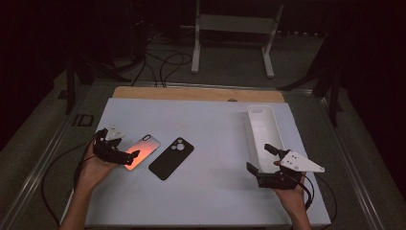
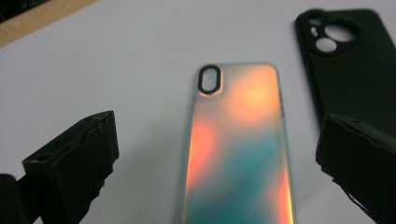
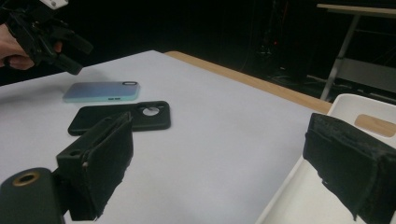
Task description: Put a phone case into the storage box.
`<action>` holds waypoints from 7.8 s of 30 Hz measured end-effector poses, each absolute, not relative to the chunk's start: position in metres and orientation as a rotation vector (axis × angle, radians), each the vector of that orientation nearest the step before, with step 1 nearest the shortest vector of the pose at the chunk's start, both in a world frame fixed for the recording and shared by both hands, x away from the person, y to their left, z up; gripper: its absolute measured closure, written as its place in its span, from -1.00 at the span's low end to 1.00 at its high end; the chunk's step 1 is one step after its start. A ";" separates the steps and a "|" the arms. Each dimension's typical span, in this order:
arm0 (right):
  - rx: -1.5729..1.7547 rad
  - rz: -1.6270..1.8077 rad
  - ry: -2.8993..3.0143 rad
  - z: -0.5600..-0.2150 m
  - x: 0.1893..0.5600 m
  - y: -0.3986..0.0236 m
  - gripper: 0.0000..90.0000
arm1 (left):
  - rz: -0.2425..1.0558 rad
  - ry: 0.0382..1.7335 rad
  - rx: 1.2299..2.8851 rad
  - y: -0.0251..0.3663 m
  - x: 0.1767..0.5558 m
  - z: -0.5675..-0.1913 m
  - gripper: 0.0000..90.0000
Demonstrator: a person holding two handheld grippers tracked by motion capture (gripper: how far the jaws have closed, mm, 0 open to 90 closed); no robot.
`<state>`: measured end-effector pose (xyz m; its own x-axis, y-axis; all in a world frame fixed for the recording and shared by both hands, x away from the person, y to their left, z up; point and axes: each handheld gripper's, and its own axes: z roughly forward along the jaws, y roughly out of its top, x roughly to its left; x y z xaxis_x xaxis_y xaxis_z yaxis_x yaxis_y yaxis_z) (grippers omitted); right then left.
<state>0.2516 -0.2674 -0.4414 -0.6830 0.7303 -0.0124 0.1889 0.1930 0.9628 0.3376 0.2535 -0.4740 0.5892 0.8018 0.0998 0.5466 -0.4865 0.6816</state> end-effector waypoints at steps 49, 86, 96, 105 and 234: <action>0.865 1.492 1.996 -0.445 0.251 -0.269 -0.81 | 0.348 1.175 2.448 0.237 0.350 -0.510 -0.74; 0.892 1.506 2.000 -0.445 0.254 -0.267 -0.81 | 0.392 1.254 2.259 0.246 0.340 -0.488 -0.62; 0.920 1.500 2.020 -0.444 0.257 -0.267 -0.81 | 0.483 1.199 2.116 0.235 0.320 -0.466 -0.62; 0.962 1.485 2.069 -0.440 0.270 -0.263 -0.81 | 0.575 1.110 2.004 0.213 0.296 -0.448 -0.62; 0.594 1.793 2.505 -0.405 0.300 -0.154 0.14 | -0.135 0.405 1.930 0.091 0.287 -0.451 0.91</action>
<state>0.2997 -0.1542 -0.4045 -0.9282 0.3046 0.2135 0.3003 0.2749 0.9134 0.2873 0.0906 -0.4513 0.9349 0.2163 -0.2813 0.3418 -0.3365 0.8775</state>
